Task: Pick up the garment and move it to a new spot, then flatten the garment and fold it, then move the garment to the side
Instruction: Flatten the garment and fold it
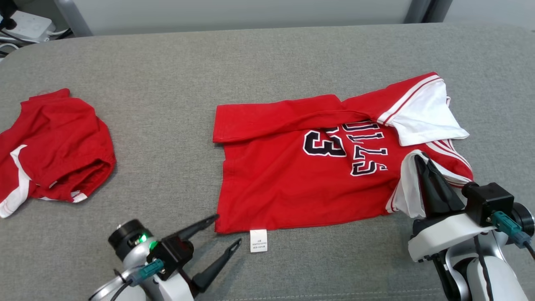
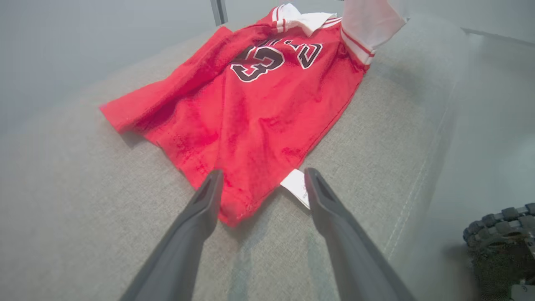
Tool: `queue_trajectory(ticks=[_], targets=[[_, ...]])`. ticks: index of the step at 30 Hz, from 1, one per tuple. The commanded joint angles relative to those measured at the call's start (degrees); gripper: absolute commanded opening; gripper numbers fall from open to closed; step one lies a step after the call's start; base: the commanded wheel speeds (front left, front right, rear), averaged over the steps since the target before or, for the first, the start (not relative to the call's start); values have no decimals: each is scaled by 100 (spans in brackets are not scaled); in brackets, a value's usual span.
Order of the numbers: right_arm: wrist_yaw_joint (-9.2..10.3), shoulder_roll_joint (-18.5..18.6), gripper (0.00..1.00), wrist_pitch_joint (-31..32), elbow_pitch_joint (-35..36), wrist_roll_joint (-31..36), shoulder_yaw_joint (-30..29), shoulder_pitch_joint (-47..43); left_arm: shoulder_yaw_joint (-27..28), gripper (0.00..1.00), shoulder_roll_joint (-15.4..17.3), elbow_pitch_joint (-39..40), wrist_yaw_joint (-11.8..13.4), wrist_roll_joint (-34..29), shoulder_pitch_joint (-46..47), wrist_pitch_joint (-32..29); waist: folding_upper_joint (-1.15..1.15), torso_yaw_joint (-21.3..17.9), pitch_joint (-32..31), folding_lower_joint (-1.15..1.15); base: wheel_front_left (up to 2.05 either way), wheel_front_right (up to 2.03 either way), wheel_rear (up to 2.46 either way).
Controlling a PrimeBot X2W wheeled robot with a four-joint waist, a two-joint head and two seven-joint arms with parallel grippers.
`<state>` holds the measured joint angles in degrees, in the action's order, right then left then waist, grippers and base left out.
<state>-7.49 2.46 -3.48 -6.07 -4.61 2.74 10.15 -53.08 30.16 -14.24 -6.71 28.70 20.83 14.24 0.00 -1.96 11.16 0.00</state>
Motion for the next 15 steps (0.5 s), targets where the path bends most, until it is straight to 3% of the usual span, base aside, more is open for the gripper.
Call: queue_trajectory(ticks=[1,8,15], targets=[[0,42,0,-12,163,-65,202,97,352,100,190,258,169,-476,349,74,0,-73,55,0,0,0,0],[0,42,0,-108,85,-139,416,129,449,100,263,298,216,-1361,312,75,0,-268,191,0,0,0,0],[0,42,0,-193,81,-156,506,99,637,100,266,-53,181,-1536,212,75,0,-385,313,0,0,0,0]])
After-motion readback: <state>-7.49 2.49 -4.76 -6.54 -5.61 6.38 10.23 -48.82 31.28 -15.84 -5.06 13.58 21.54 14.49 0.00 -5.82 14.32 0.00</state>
